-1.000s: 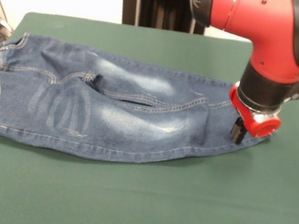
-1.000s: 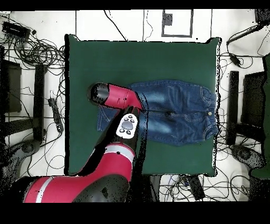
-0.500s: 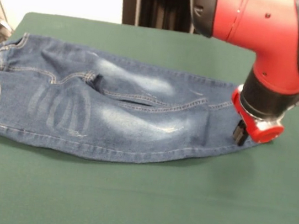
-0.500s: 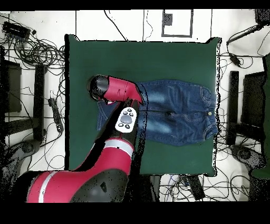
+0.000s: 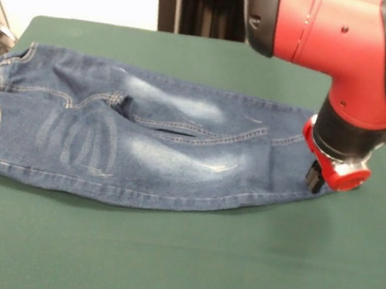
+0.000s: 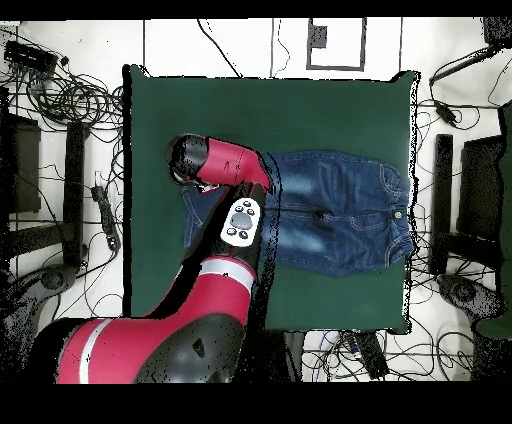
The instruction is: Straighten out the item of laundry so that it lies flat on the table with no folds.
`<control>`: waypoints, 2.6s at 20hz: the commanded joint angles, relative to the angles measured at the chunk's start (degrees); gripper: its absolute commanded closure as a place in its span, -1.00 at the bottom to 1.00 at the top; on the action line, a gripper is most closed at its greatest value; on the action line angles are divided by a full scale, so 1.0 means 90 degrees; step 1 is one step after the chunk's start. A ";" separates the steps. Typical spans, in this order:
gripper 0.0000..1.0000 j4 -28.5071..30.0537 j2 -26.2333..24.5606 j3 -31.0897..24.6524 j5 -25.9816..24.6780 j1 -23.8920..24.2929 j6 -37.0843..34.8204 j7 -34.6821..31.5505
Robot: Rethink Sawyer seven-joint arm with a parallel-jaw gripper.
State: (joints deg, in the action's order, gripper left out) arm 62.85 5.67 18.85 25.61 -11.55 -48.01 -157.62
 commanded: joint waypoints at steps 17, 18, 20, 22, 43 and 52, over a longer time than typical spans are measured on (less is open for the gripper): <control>1.00 -0.1190 -0.0635 -0.0004 0.0938 -0.0397 -0.0781 -0.2877; 1.00 -0.1253 -0.0636 0.0025 0.0965 -0.0417 -0.0847 -0.2968; 1.00 -0.1381 -0.0654 0.0074 0.0981 -0.0450 -0.0993 -0.3117; 1.00 -0.1451 -0.0668 0.0104 0.0993 -0.0511 -0.1032 -0.3286; 1.00 0.0478 0.0482 -0.0204 0.0847 -0.0452 -0.0114 -0.2420; 1.00 0.1824 0.1246 -0.0447 0.0366 0.0048 0.0542 -0.1229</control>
State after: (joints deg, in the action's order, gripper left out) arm 65.46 12.42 22.07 30.49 -13.26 -48.58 -174.34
